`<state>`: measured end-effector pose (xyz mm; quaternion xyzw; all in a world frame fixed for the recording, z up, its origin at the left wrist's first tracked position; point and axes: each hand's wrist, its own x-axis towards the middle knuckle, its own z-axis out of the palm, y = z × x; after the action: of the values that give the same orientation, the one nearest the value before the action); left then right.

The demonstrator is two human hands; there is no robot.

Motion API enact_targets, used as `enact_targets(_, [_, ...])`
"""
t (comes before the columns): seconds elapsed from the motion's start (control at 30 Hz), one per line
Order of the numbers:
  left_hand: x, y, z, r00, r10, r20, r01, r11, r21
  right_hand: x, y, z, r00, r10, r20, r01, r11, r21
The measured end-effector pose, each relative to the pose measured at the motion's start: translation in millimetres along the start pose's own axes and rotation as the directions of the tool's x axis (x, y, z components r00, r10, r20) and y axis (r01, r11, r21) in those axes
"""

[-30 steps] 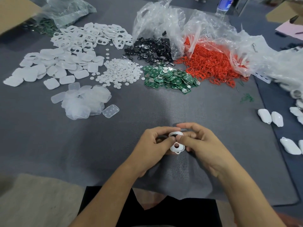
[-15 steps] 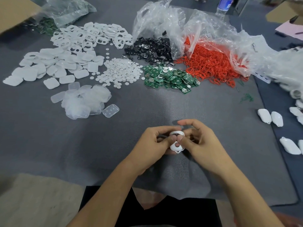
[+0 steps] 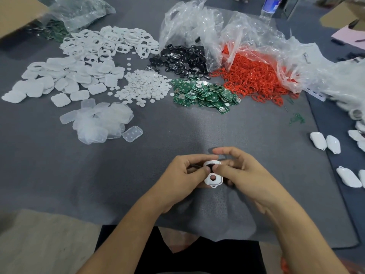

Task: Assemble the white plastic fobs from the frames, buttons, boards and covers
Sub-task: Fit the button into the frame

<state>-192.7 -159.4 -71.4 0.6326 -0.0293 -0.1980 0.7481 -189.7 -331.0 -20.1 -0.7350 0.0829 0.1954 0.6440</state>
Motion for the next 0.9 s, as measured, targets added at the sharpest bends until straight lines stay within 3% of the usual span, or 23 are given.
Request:
enact_targets(0.2, [0,0,3,0.997,0.035,-0.072,-0.027,0.993,0.118,4,4,2,0.998,0.050,-0.048,-0.049,0.998,0.026])
enact_targets(0.43, [-3,1,3,1.000,0.007,-0.028,-0.007,1.000,0.017,3,11,3,0.998,-0.012,-0.059,0.016,0.998,0.063])
enact_targets(0.5, [-3,4,3,1.000,-0.008,-0.018,0.007,0.998,-0.056,0,17,5,0.972,-0.197,-0.131,0.179,0.975,-0.134])
enact_targets(0.53, [-3,5,3,1.000,-0.013,-0.018,0.011,0.996,-0.085,-1,20,5,0.927,-0.338,-0.162,0.280,0.912,-0.299])
enact_targets(0.63, [-3,8,1,1.000,-0.019,-0.016,0.016,0.988,-0.152,-1,27,6,0.750,-0.657,-0.078,0.474,0.616,-0.629])
enact_targets(0.7, [-3,8,1,1.000,-0.019,-0.010,0.017,0.987,-0.161,0,30,5,0.711,-0.703,-0.003,0.510,0.519,-0.686])
enact_targets(0.8, [-4,8,0,1.000,-0.015,-0.015,0.012,0.988,-0.155,0,29,3,0.701,-0.712,0.030,0.506,0.468,-0.725])
enact_targets(0.9, [-3,7,2,0.999,-0.017,-0.036,0.011,0.986,-0.169,-2,27,5,0.715,-0.697,-0.063,0.475,0.549,-0.688])
